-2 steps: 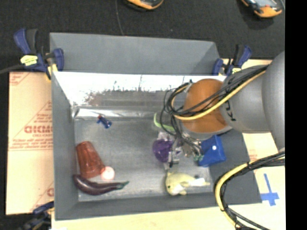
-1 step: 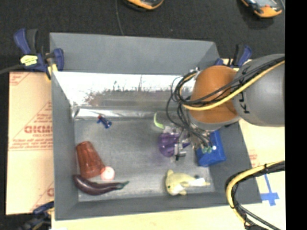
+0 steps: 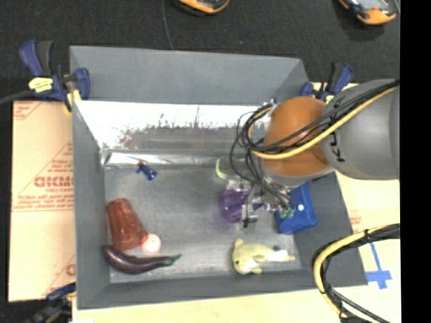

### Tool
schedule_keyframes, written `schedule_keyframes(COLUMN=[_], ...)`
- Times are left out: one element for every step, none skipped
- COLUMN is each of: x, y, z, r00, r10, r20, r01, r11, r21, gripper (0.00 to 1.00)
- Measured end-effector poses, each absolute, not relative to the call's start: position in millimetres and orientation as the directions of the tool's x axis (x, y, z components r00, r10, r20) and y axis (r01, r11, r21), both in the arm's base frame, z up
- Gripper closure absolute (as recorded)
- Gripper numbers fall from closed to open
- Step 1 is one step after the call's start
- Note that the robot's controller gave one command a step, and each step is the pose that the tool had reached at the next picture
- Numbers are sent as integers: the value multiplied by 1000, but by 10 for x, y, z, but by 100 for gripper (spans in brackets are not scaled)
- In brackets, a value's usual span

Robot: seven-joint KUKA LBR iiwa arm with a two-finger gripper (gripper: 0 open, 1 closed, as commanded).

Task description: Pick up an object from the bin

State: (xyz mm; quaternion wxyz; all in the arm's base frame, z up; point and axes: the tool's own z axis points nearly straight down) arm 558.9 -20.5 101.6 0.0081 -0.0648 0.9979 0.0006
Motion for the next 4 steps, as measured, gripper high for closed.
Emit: schedule_keyframes(x=[5598, 5636, 5531, 5423], y=[-158, -184, -126, -99], z=[1501, 1286, 1733, 2337], r00=[-990, -989, -989, -988], r10=[-138, -144, -145, -156], r20=[-10, -22, -10, -5], r01=[-138, -144, -145, -156], r11=[990, 990, 989, 988], r21=[-1, -2, 0, 1], gripper=[100, 100, 100, 100])
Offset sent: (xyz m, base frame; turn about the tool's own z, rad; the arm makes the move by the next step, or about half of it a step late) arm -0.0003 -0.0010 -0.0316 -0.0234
